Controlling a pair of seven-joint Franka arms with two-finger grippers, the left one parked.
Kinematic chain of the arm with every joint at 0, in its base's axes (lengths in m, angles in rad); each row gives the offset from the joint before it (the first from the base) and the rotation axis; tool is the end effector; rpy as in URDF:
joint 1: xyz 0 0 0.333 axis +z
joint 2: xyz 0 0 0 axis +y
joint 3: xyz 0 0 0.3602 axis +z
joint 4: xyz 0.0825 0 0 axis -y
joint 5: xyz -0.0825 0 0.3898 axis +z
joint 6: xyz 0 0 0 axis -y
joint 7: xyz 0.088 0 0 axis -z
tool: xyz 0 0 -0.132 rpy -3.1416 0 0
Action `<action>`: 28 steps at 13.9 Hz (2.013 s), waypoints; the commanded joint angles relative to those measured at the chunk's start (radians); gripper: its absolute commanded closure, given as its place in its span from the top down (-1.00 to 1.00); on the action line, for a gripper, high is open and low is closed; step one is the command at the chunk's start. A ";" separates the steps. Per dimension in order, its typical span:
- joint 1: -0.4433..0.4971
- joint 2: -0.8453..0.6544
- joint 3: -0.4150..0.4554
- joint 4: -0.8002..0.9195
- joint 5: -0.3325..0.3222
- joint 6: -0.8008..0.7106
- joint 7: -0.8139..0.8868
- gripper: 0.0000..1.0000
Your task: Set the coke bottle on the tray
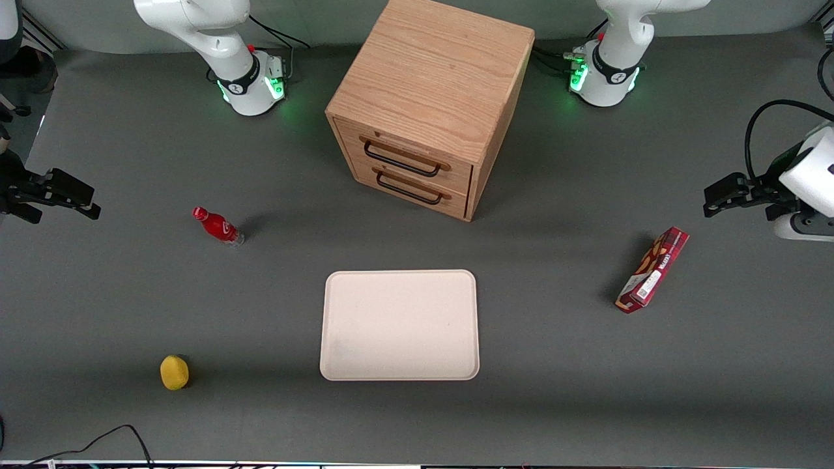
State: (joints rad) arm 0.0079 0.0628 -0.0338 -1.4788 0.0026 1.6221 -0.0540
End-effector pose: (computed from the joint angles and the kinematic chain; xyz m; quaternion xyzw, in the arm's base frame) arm 0.5903 -0.0142 0.6567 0.9991 0.0141 0.0402 0.0014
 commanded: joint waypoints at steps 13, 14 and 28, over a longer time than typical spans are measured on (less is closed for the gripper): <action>-0.002 0.008 0.002 0.017 -0.006 -0.021 0.023 1.00; -0.002 0.008 0.002 0.018 -0.006 -0.021 0.023 1.00; 0.012 0.193 0.003 -0.006 0.000 0.120 0.022 1.00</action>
State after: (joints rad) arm 0.0167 0.2295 -0.0333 -1.4833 0.0026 1.7073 -0.0531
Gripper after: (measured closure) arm 0.000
